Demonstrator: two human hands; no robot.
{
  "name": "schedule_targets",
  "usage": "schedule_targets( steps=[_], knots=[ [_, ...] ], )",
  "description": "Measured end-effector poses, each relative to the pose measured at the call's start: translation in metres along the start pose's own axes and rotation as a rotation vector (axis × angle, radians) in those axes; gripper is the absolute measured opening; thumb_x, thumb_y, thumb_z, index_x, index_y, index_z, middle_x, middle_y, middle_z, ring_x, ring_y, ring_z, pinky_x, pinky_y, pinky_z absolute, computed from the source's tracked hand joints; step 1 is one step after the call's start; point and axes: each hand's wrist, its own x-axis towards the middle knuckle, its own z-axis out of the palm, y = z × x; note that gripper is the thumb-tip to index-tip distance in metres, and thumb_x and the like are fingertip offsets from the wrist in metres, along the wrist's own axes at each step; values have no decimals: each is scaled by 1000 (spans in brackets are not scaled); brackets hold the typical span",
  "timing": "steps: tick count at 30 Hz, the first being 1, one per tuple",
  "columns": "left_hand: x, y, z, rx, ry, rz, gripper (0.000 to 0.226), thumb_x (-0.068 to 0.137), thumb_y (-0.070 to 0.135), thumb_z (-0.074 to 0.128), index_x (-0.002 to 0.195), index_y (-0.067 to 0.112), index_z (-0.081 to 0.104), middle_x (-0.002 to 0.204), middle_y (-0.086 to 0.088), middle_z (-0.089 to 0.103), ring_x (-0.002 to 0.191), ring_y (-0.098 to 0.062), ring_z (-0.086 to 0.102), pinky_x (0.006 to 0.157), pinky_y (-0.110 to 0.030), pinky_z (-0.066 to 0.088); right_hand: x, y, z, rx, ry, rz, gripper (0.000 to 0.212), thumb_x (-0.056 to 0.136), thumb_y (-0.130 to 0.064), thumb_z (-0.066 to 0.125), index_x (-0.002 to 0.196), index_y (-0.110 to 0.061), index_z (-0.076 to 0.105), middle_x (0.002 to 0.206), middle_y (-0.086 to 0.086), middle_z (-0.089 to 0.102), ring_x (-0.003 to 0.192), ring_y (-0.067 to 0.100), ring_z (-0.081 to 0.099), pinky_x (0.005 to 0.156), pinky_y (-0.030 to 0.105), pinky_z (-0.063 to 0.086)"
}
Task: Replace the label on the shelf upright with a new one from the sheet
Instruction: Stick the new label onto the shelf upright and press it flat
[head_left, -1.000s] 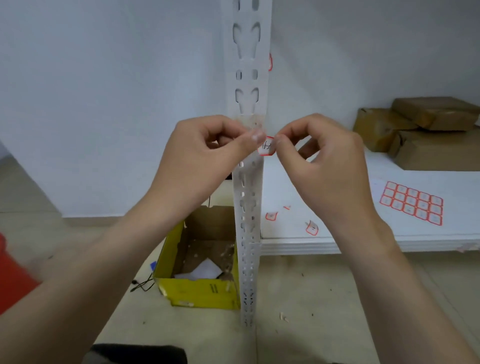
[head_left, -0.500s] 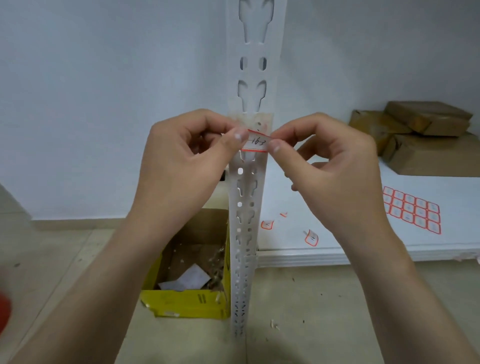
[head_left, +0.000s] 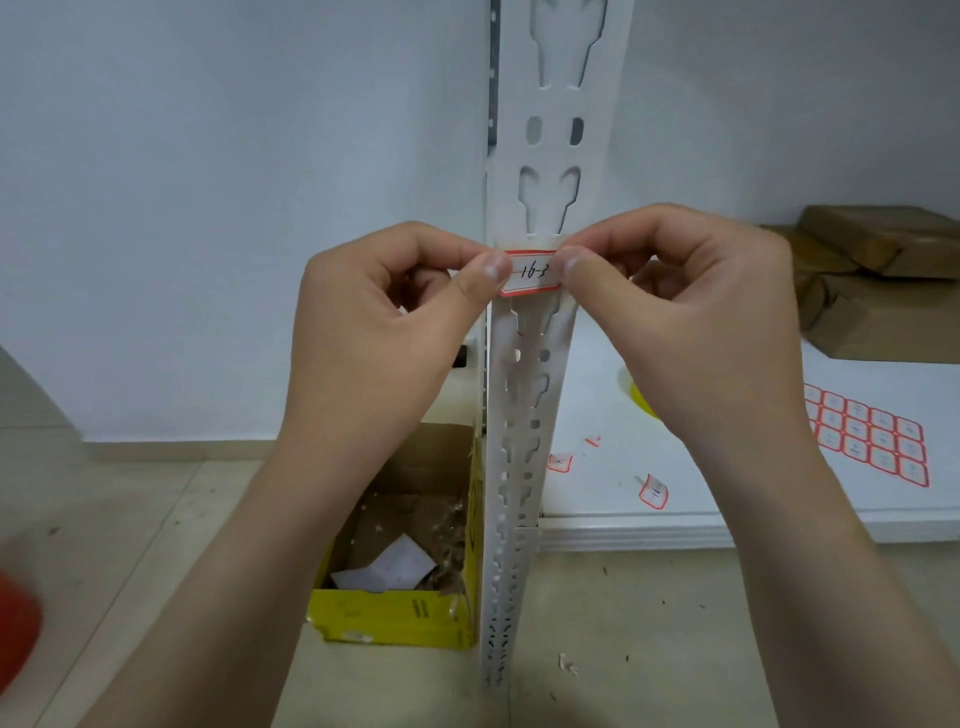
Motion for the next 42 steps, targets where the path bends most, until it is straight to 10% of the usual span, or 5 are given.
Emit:
schedule_targets(
  steps=[42],
  knots=[
    [-9, 0, 22, 120, 203, 24, 13, 88, 44, 85, 78, 40, 76, 48, 11, 42, 49, -10, 37, 55, -29, 36, 0, -4, 0, -276, 99, -24, 12, 83, -34, 79, 72, -35, 75, 48, -9, 55, 44, 15, 58, 52, 19, 39]
  ],
)
